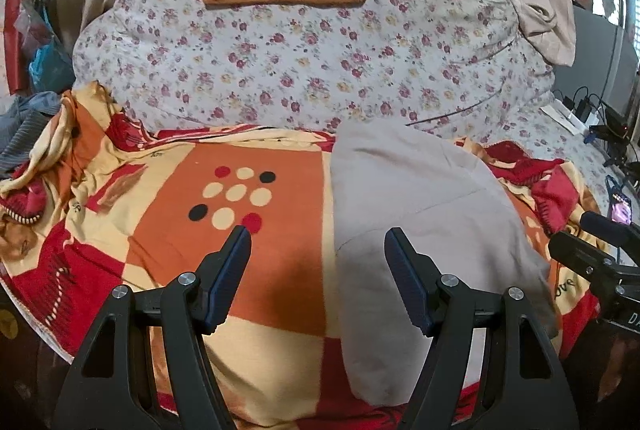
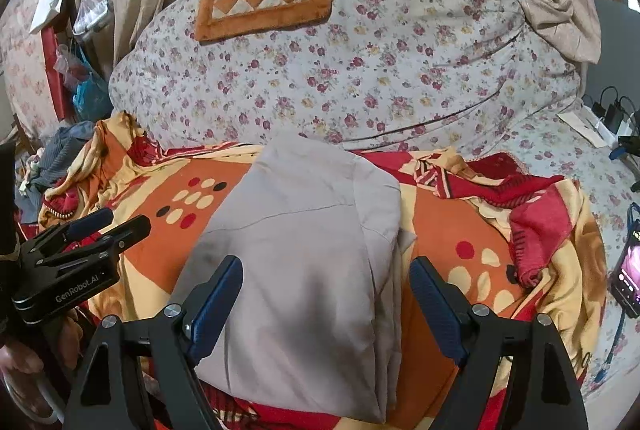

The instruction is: Fold large clothes

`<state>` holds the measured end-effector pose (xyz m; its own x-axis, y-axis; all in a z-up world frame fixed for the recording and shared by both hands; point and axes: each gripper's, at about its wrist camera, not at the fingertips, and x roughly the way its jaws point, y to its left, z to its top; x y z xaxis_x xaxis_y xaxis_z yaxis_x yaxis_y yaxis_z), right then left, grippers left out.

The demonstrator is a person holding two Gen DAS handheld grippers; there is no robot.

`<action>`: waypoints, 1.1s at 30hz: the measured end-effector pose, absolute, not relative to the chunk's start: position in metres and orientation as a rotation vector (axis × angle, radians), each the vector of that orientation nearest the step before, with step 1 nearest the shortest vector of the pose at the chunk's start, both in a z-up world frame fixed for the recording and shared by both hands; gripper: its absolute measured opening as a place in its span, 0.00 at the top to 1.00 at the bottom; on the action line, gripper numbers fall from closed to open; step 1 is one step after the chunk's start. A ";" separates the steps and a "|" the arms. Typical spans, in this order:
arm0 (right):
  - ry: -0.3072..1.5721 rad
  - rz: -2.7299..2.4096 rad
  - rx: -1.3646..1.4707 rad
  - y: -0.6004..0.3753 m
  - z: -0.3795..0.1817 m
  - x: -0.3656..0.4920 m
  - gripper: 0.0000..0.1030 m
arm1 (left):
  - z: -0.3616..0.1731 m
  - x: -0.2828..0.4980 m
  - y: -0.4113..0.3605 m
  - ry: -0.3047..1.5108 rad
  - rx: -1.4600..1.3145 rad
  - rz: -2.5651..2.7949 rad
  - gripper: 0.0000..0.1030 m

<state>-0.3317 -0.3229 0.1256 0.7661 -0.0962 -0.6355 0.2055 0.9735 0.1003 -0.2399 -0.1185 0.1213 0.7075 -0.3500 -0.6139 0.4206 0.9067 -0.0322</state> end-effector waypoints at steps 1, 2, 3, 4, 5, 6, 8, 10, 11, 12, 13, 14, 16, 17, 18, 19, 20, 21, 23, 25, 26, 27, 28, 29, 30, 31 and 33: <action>0.680 -0.163 0.170 -0.323 0.125 -0.332 0.19 | 0.121 -0.241 -0.117 0.655 0.114 -0.424 0.32; 0.679 -0.160 0.172 -0.322 0.126 -0.332 0.19 | 0.121 -0.241 -0.116 0.648 0.114 -0.420 0.32; 0.677 -0.161 0.175 -0.320 0.126 -0.333 0.19 | 0.122 -0.243 -0.114 0.633 0.115 -0.415 0.32; 0.675 -0.162 0.177 -0.320 0.126 -0.333 0.19 | 0.122 -0.243 -0.113 0.623 0.117 -0.412 0.32; 0.673 -0.162 0.178 -0.319 0.126 -0.334 0.19 | 0.123 -0.245 -0.111 0.605 0.126 -0.396 0.32; 0.670 -0.163 0.180 -0.318 0.126 -0.334 0.19 | 0.124 -0.246 -0.111 0.591 0.134 -0.383 0.32; 0.669 -0.162 0.183 -0.319 0.126 -0.334 0.19 | 0.125 -0.249 -0.109 0.561 0.150 -0.354 0.32; 0.672 -0.160 0.186 -0.320 0.125 -0.334 0.19 | 0.126 -0.252 -0.108 0.533 0.164 -0.333 0.32; 0.674 -0.158 0.189 -0.319 0.125 -0.334 0.19 | 0.126 -0.253 -0.108 0.524 0.172 -0.326 0.32; 0.676 -0.156 0.191 -0.319 0.124 -0.334 0.19 | 0.126 -0.254 -0.108 0.521 0.178 -0.317 0.32; 0.677 -0.156 0.192 -0.317 0.124 -0.335 0.19 | 0.125 -0.255 -0.109 0.518 0.189 -0.297 0.32; 0.678 -0.157 0.192 -0.316 0.123 -0.335 0.19 | 0.123 -0.257 -0.111 0.505 0.213 -0.268 0.32; 0.679 -0.159 0.191 -0.315 0.123 -0.335 0.19 | 0.121 -0.258 -0.112 0.494 0.230 -0.258 0.32; 0.678 -0.159 0.192 -0.315 0.123 -0.335 0.19 | 0.120 -0.258 -0.111 0.508 0.218 -0.288 0.32; 0.677 -0.159 0.192 -0.315 0.123 -0.335 0.19 | 0.118 -0.257 -0.111 0.520 0.206 -0.301 0.32; 0.678 -0.158 0.192 -0.315 0.123 -0.335 0.19 | 0.118 -0.257 -0.111 0.526 0.199 -0.305 0.32; 0.680 -0.158 0.191 -0.315 0.123 -0.335 0.19 | 0.117 -0.257 -0.110 0.530 0.190 -0.310 0.32; 0.684 -0.159 0.191 -0.315 0.122 -0.335 0.19 | 0.117 -0.259 -0.110 0.529 0.186 -0.308 0.32; 0.689 -0.159 0.192 -0.315 0.120 -0.334 0.19 | 0.117 -0.259 -0.111 0.523 0.189 -0.297 0.32; 0.693 -0.159 0.191 -0.314 0.119 -0.334 0.19 | 0.117 -0.259 -0.111 0.522 0.185 -0.293 0.32; 0.693 -0.160 0.189 -0.314 0.118 -0.334 0.19 | 0.117 -0.258 -0.111 0.526 0.179 -0.301 0.32; 0.693 -0.162 0.186 -0.314 0.118 -0.334 0.19 | 0.117 -0.258 -0.110 0.529 0.174 -0.304 0.32; 0.693 -0.161 0.189 -0.314 0.118 -0.334 0.19 | 0.117 -0.258 -0.110 0.529 0.171 -0.301 0.32; 0.693 -0.160 0.190 -0.314 0.118 -0.334 0.19 | 0.116 -0.258 -0.110 0.527 0.169 -0.298 0.32; 0.695 -0.160 0.191 -0.313 0.118 -0.334 0.19 | 0.116 -0.258 -0.109 0.527 0.168 -0.298 0.32; 0.697 -0.159 0.192 -0.314 0.117 -0.334 0.19 | 0.116 -0.257 -0.109 0.529 0.168 -0.301 0.32; 0.701 -0.156 0.193 -0.315 0.115 -0.334 0.19 | 0.116 -0.258 -0.109 0.527 0.166 -0.302 0.32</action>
